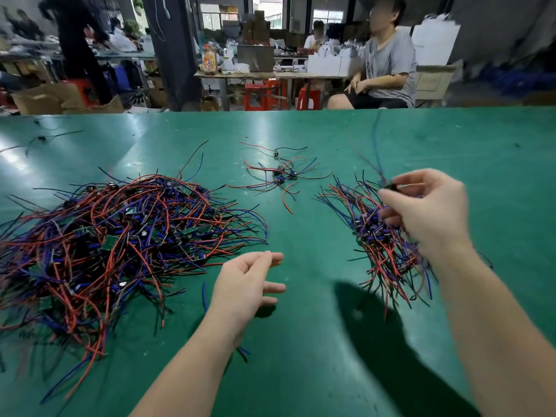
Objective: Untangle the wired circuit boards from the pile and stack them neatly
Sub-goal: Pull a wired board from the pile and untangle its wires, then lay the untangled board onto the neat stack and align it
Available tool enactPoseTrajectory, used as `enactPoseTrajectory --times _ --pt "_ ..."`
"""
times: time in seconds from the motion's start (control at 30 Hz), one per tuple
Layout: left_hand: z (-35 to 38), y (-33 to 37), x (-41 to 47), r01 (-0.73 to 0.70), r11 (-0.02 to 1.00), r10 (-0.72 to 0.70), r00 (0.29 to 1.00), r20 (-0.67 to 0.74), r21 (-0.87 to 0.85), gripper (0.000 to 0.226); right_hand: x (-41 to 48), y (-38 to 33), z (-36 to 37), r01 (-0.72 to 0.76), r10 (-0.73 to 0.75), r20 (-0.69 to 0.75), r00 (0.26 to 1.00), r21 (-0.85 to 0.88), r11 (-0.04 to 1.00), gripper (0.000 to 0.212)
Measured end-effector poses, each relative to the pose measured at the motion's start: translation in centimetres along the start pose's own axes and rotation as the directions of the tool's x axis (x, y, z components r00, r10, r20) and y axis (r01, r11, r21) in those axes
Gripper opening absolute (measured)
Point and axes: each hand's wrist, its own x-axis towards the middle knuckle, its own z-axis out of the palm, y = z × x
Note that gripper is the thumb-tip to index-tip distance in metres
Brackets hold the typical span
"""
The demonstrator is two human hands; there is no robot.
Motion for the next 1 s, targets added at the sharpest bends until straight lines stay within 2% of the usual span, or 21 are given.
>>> enactPoseTrajectory --times 0.07,0.1,0.17,0.23,0.3,0.37,0.5,0.6,0.67,0.8,0.87,1.0 --pt "-0.6 -0.1 0.4 -0.104 0.977 0.126 0.986 -0.112 0.184 0.019 2.2 1.4 -1.3 -0.003 -0.014 -0.083 0.996 -0.206 0.979 0.021" --pt "-1.1 -0.2 0.7 -0.17 0.933 0.227 0.962 -0.151 0.317 0.018 3.0 2.4 -1.6 -0.022 -0.007 -0.084 0.996 -0.329 0.944 0.021" --pt "-2.0 -0.4 1.1 -0.269 0.771 0.431 0.888 -0.162 0.578 0.015 3.9 4.6 -2.1 -0.037 0.025 -0.028 0.999 -0.609 0.792 0.016" --pt "-2.8 -0.9 1.7 -0.246 0.598 0.523 0.841 -0.139 0.763 0.021 3.7 6.0 -2.1 -0.036 0.09 0.026 0.996 -0.783 0.62 0.01" --pt "-3.3 -1.5 2.2 -0.094 0.466 0.47 0.869 -0.156 0.88 0.037 3.4 6.5 -1.9 -0.057 0.176 0.052 0.983 -0.823 0.565 0.006" --pt "-3.6 -2.0 2.4 0.003 0.373 0.38 0.912 -0.156 0.928 0.049 3.4 6.2 -1.5 -0.078 0.234 0.059 0.971 -0.842 0.534 0.013" --pt "-3.3 -2.4 2.6 0.039 0.288 0.294 0.947 -0.127 0.957 0.05 3.6 4.7 0.0 -0.047 0.358 0.115 0.927 -0.909 0.414 0.027" --pt "-3.0 -2.4 2.4 0.036 0.281 0.279 0.953 -0.118 0.959 0.048 2.8 3.8 1.2 -0.021 0.368 0.119 0.922 -0.935 0.355 0.03" --pt "-2.6 -2.4 2.2 0.025 0.274 0.287 0.952 -0.106 0.961 0.046 1.6 2.7 2.2 0.018 0.28 0.142 0.95 -0.915 0.404 0.028" --pt "-1.5 -2.1 1.6 0.069 0.27 0.278 0.95 -0.146 0.96 0.041 -2.2 0.6 4.9 0.124 0.12 0.263 0.957 -0.75 0.65 0.032" --pt "-1.1 -1.9 1.5 0.08 0.242 0.277 0.95 -0.148 0.967 0.037 -4.0 0.3 6.0 0.182 0.077 0.321 0.944 -0.702 0.689 0.029" --pt "-1.6 -1.7 1.8 0.058 0.189 0.371 0.92 -0.126 0.98 0.03 -6.1 1.0 7.2 0.245 0.073 0.403 0.912 -0.679 0.692 0.023"
